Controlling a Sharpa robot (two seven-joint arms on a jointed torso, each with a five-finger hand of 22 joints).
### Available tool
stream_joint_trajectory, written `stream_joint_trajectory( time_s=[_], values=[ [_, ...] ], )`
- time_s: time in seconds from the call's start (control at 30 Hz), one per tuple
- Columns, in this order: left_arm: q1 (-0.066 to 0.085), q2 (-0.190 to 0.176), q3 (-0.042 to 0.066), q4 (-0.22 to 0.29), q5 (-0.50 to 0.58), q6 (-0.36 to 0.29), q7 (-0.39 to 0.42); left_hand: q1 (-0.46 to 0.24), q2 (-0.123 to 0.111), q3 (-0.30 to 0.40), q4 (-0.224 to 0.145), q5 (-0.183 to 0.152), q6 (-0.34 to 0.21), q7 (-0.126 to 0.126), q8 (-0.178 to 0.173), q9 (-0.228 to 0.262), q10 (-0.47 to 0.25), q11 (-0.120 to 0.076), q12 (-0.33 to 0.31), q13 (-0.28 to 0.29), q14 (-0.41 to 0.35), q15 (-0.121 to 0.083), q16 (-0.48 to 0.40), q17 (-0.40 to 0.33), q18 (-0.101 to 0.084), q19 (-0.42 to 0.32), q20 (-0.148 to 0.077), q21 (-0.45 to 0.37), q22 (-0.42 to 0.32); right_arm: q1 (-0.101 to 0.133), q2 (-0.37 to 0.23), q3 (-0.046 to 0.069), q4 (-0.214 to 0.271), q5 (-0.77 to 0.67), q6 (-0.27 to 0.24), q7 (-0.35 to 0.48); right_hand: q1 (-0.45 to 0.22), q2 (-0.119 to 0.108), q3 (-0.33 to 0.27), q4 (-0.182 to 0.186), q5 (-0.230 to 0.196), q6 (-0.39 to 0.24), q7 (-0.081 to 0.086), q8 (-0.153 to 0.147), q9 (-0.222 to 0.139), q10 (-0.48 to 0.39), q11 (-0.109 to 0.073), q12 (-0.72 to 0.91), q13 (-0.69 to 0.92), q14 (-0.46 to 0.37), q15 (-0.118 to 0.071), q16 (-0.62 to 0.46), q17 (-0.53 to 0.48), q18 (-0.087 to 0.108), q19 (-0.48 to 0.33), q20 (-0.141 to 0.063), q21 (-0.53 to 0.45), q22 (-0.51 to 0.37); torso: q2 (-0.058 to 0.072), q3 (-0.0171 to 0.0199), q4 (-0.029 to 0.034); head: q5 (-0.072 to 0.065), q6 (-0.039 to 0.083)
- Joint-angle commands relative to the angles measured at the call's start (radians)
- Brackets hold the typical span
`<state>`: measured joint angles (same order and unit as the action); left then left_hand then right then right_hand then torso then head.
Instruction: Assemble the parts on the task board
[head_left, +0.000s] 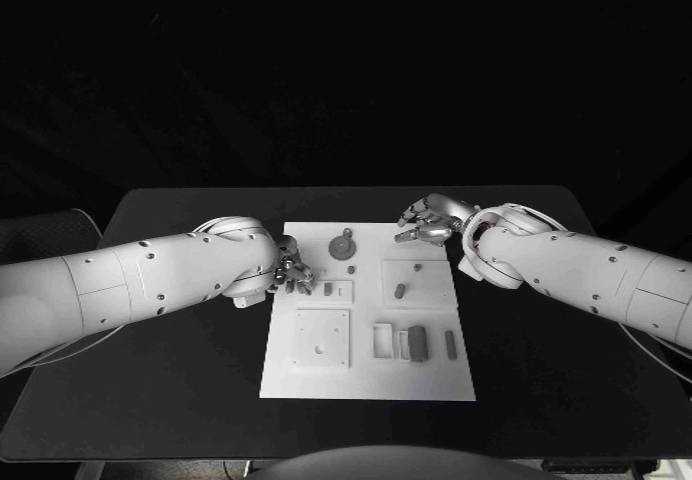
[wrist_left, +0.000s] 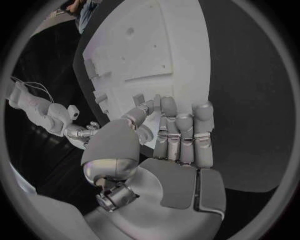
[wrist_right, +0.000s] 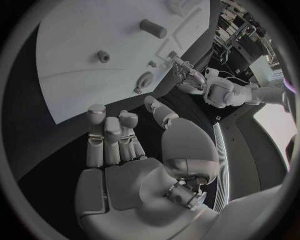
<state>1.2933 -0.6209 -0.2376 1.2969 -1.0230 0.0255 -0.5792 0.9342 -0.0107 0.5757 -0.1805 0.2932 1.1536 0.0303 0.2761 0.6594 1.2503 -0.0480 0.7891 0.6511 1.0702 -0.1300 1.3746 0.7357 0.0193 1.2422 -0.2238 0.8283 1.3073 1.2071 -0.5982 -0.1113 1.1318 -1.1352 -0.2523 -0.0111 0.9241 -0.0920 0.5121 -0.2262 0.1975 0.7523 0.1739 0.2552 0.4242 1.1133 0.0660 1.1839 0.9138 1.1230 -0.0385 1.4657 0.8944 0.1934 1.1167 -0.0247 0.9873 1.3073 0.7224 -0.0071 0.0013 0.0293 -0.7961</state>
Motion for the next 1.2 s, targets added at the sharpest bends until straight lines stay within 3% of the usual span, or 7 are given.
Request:
stream_joint_trajectory(
  time_s=[0.03, 0.63, 1.2],
  values=[
    [-0.002, 0.005, 0.001, 0.000, -0.006, -0.002, 0.011, -0.001, 0.007, 0.001, 0.002, 0.003, -0.002, -0.007, 0.143, 0.010, 0.041, -0.035, 0.007, 0.001, 0.048, -0.054, 0.006, 0.001, 0.061, 0.038, -0.045, 0.007, 0.021, 0.000, -0.001, 0.000, 0.001, -0.006, 0.013, 0.003, -0.008, 0.003, -0.002, 0.005, 0.005, -0.001, 0.006, 0.007, -0.001, -0.006, -0.001, 0.006, -0.001, -0.001, -0.004, 0.006, -0.001, 0.068, -0.003, -0.007, -0.004, 0.011, 0.000, 0.0000, -0.0002, 0.000, 0.000],
    [-0.011, 0.015, 0.001, -0.006, -0.071, -0.015, 0.009, -0.003, 0.003, 0.000, 0.010, -0.003, -0.001, -0.010, 0.156, 0.010, 0.044, -0.038, 0.015, 0.005, 0.052, -0.057, 0.011, 0.003, 0.063, 0.042, -0.047, 0.012, 0.021, 0.000, -0.002, 0.000, 0.001, -0.007, 0.014, 0.001, -0.009, 0.004, -0.002, 0.005, 0.005, -0.001, 0.006, 0.007, -0.001, -0.006, -0.001, 0.006, -0.002, -0.001, -0.004, 0.006, -0.001, 0.068, -0.003, -0.007, -0.004, 0.011, 0.000, -0.0005, 0.0000, -0.002, -0.002],
    [-0.011, 0.015, 0.001, -0.003, -0.074, 0.021, 0.002, -0.002, 0.003, 0.000, 0.011, -0.003, 0.000, -0.011, 0.159, 0.010, 0.044, -0.039, 0.016, 0.006, 0.053, -0.058, 0.013, 0.003, 0.063, 0.043, -0.047, 0.013, 0.021, 0.000, -0.002, 0.000, 0.001, -0.007, 0.017, 0.001, -0.009, 0.004, -0.002, 0.006, 0.005, -0.001, 0.006, 0.007, -0.001, -0.006, -0.001, 0.006, -0.002, -0.001, -0.004, 0.007, -0.001, 0.068, -0.002, -0.007, -0.004, 0.011, 0.000, -0.0006, 0.0002, -0.003, -0.005]
  ],
)
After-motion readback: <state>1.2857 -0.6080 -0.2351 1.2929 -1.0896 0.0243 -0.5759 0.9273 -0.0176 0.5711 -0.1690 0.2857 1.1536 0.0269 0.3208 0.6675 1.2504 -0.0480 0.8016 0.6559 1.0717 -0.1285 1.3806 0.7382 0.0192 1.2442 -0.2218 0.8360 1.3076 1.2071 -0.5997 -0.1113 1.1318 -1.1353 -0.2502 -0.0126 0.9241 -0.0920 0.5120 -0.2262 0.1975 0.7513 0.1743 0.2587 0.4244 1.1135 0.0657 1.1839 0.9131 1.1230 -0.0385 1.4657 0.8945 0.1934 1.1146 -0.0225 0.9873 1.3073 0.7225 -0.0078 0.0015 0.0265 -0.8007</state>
